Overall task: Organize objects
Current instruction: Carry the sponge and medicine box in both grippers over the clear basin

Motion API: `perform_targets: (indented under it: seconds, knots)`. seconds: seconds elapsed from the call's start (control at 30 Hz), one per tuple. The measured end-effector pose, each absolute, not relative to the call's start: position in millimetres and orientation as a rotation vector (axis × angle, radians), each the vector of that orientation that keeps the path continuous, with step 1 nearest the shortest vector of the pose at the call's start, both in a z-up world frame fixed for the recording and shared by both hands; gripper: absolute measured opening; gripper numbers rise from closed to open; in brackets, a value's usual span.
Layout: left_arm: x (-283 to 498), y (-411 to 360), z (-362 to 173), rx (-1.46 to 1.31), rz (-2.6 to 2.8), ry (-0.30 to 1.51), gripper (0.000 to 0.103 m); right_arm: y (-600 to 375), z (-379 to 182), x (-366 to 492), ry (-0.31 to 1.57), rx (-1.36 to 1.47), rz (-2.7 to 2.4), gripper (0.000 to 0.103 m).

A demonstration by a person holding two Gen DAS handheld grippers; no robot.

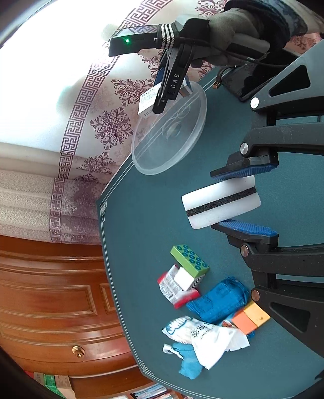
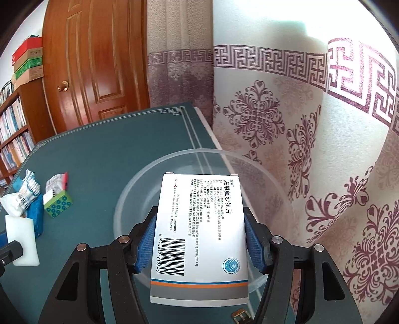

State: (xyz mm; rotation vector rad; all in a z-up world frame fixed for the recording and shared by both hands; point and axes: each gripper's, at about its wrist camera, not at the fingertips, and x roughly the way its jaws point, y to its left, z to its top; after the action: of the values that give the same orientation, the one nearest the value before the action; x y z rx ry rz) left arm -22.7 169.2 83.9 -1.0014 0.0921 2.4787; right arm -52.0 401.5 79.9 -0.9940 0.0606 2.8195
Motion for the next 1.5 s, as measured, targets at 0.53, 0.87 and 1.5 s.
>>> perform_targets:
  seconds: [0.53, 0.87, 1.5]
  knots:
    - [-75, 254, 83, -1.006, 2.336, 0.085, 0.034, 446, 62, -65, 0.067, -0.961, 2.761, 0.065]
    - [-91, 282, 72, -0.998, 2.303, 0.06, 0.064, 445, 63, -54, 0.109, -0.936, 2.801, 0.065]
    - [-74, 251, 72, -0.988, 2.477, 0.13, 0.102, 431, 78, -30, 0.185, -0.909, 2.875, 0.066]
